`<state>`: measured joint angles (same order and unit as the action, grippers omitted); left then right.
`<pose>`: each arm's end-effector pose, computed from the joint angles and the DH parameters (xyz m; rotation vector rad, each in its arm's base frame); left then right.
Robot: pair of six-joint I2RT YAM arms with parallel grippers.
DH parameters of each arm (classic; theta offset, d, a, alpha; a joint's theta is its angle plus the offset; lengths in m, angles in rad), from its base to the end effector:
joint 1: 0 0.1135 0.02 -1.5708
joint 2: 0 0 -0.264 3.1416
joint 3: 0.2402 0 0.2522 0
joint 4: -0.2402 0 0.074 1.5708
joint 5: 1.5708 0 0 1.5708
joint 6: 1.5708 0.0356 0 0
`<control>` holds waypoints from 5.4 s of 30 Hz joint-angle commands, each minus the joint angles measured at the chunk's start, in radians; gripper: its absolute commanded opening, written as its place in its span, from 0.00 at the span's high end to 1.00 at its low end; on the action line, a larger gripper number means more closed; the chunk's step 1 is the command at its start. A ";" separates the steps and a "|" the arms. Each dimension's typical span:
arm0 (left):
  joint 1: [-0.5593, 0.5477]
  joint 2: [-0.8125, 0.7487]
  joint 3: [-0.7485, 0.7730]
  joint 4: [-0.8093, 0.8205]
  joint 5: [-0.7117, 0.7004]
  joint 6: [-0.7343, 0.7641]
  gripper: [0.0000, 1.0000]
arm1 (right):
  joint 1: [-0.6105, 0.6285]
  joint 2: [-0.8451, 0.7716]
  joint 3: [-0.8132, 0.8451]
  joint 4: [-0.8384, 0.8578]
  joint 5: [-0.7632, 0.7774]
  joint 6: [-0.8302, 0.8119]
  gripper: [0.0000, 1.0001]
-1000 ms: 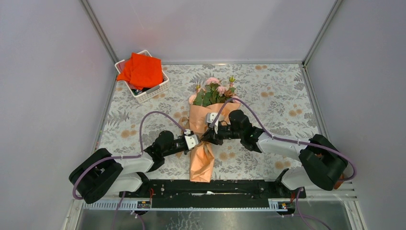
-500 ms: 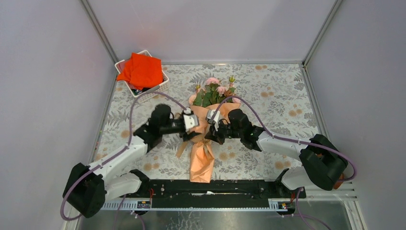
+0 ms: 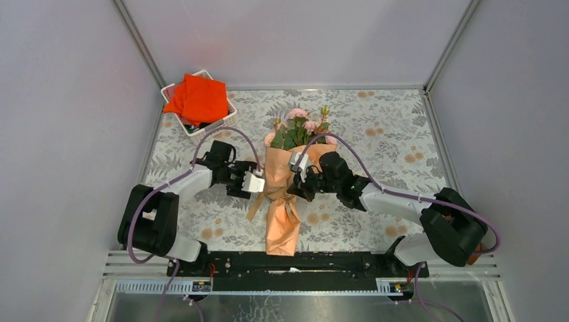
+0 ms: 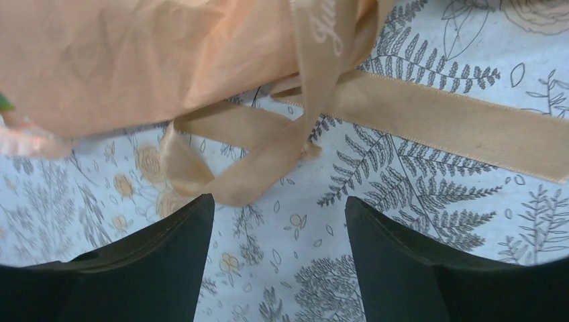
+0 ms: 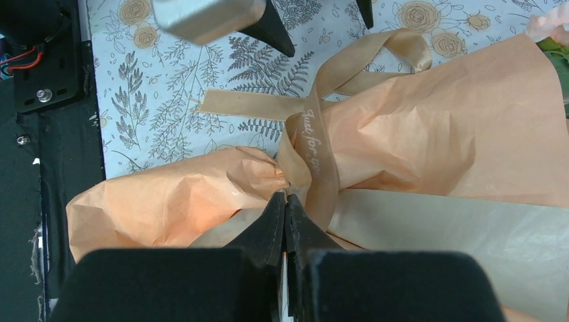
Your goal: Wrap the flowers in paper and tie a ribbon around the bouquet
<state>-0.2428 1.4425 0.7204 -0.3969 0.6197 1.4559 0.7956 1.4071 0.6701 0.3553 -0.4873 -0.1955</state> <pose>0.2422 -0.0813 0.1658 1.9270 1.4588 -0.3183 0.1956 0.2235 0.2145 -1.2335 1.5825 0.8653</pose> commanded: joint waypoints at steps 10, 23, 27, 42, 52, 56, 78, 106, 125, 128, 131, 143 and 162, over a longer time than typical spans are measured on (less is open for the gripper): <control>-0.061 0.039 -0.145 0.289 -0.066 0.227 0.67 | -0.006 -0.016 0.025 0.030 0.000 0.017 1.00; -0.240 -0.224 0.066 -0.465 0.108 -0.176 1.00 | -0.006 0.004 0.093 0.029 0.072 0.187 1.00; -0.424 -0.238 0.101 -0.401 0.294 -0.596 1.00 | -0.006 0.019 0.109 0.025 0.078 0.241 1.00; -0.623 -0.091 -0.187 0.922 0.295 -1.684 1.00 | -0.016 -0.004 0.176 -0.105 0.134 0.413 1.00; -0.665 -0.195 -0.151 0.706 0.145 -1.250 0.47 | -0.017 -0.003 0.187 -0.167 0.144 0.417 1.00; -0.595 -0.310 -0.077 0.282 0.210 -0.961 0.23 | -0.017 0.004 0.203 -0.180 0.132 0.425 1.00; -0.139 -0.379 -0.308 0.683 0.176 -1.271 0.32 | 0.050 0.187 0.310 -0.102 0.123 0.741 1.00; -0.274 -0.362 -0.313 0.712 -0.144 -1.427 0.43 | 0.050 0.197 0.342 -0.163 0.163 0.862 0.91; -0.309 -0.357 -0.400 0.882 -0.186 -1.581 1.00 | 0.038 0.167 0.384 -0.264 0.123 0.748 0.66; -0.306 -0.369 -0.413 0.893 -0.190 -1.603 1.00 | 0.016 0.112 0.356 -0.291 0.128 0.668 0.59; -0.300 -0.374 -0.424 0.918 -0.189 -1.637 1.00 | -0.002 0.096 0.296 -0.262 0.117 0.615 0.63; -0.266 -0.376 -0.434 0.908 -0.198 -1.746 1.00 | 0.004 0.245 0.196 -0.003 0.007 0.693 0.59; -0.237 -0.399 -0.389 0.825 -0.036 -1.510 1.00 | 0.011 0.167 0.206 -0.174 0.234 0.617 1.00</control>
<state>-0.4889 1.0760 0.2951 0.4332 0.4606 -0.2306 0.8051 1.6825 0.8715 0.2237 -0.3397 0.4633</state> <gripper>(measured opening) 0.010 0.036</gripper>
